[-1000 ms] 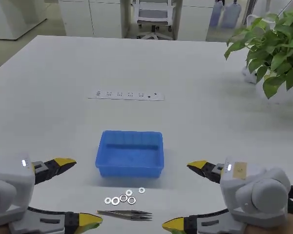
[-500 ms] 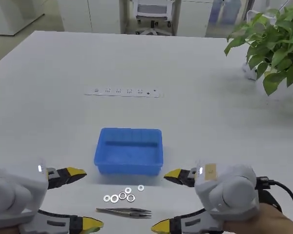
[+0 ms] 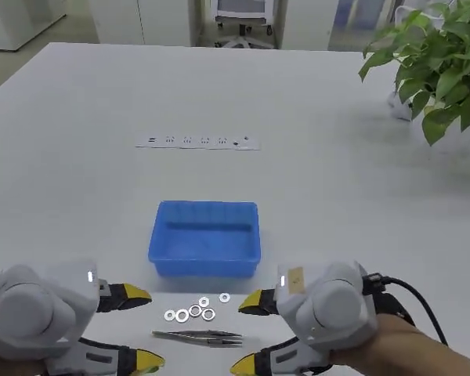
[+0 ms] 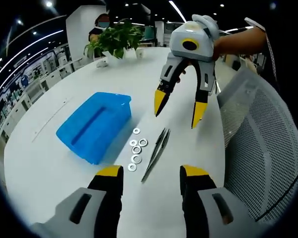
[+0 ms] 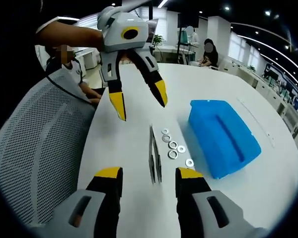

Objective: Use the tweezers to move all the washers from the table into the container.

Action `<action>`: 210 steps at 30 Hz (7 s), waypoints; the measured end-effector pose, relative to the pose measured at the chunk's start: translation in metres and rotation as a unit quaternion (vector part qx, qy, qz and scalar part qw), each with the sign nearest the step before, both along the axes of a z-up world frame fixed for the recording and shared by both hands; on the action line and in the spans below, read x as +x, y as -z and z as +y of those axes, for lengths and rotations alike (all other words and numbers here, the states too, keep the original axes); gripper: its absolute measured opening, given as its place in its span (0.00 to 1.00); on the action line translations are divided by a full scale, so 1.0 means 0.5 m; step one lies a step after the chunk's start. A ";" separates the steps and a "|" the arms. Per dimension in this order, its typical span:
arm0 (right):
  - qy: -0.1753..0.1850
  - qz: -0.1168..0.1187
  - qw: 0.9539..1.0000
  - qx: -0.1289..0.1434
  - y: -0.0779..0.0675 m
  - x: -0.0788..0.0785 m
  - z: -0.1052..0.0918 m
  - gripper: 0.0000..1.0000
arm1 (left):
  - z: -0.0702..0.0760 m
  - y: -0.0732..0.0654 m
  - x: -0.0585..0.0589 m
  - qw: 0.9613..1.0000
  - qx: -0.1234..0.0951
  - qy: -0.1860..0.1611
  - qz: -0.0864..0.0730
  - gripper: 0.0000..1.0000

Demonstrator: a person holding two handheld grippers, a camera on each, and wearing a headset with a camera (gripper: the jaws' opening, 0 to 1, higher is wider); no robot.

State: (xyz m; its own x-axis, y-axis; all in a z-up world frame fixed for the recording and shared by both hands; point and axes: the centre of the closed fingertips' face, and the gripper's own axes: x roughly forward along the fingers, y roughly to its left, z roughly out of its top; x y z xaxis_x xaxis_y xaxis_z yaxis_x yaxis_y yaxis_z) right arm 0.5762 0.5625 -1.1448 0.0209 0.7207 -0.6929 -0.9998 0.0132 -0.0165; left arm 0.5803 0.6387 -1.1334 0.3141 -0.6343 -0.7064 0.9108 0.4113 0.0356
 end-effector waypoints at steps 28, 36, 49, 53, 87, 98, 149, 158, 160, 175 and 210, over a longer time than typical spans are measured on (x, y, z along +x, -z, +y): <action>-0.017 0.018 0.999 -0.030 0.062 0.023 0.036 0.19 | 0.010 0.073 0.012 0.990 0.091 0.098 0.033 0.19; -0.017 0.024 0.999 -0.034 0.072 0.024 0.044 0.17 | 0.001 0.085 0.019 0.989 0.093 0.110 0.035 0.13; -0.030 0.009 0.999 -0.037 0.073 0.023 0.049 0.13 | -0.008 0.094 0.020 0.985 0.102 0.138 0.029 0.07; -0.030 0.009 0.999 -0.037 0.072 0.024 0.048 0.13 | -0.008 0.095 0.016 0.983 0.107 0.145 0.033 0.06; -0.046 -0.028 0.997 -0.048 0.063 0.019 0.045 0.11 | -0.057 -0.042 0.004 0.986 0.071 0.149 0.000 0.05; -0.018 -0.028 0.999 -0.005 0.024 0.030 0.065 0.11 | -0.088 -0.115 0.010 0.987 0.034 0.154 -0.037 0.05; 0.013 -0.017 0.999 0.035 0.024 0.057 0.096 0.13 | -0.118 -0.125 0.035 0.984 0.000 0.174 -0.042 0.05; 0.017 -0.014 0.999 0.037 0.032 0.067 0.098 0.13 | -0.115 -0.118 0.048 0.984 0.001 0.172 -0.041 0.05; 0.018 -0.013 0.999 0.038 0.033 0.069 0.098 0.13 | -0.116 -0.119 0.051 0.984 0.000 0.172 -0.042 0.05; 0.024 -0.008 0.999 0.042 0.036 0.072 0.094 0.15 | -0.124 -0.120 0.067 0.985 -0.019 0.173 -0.020 0.05; 0.056 0.013 0.997 0.054 0.020 0.075 0.088 0.11 | -0.128 -0.119 0.068 0.985 -0.034 0.171 -0.003 0.05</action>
State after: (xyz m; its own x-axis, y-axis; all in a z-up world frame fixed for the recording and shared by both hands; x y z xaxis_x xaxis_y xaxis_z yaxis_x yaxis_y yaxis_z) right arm 0.6137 0.6065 -1.1547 0.0890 0.7857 -0.6121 -0.9920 0.1251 0.0164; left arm 0.6142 0.5747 -1.0739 0.0766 -0.7492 -0.6579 0.9964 0.0812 0.0236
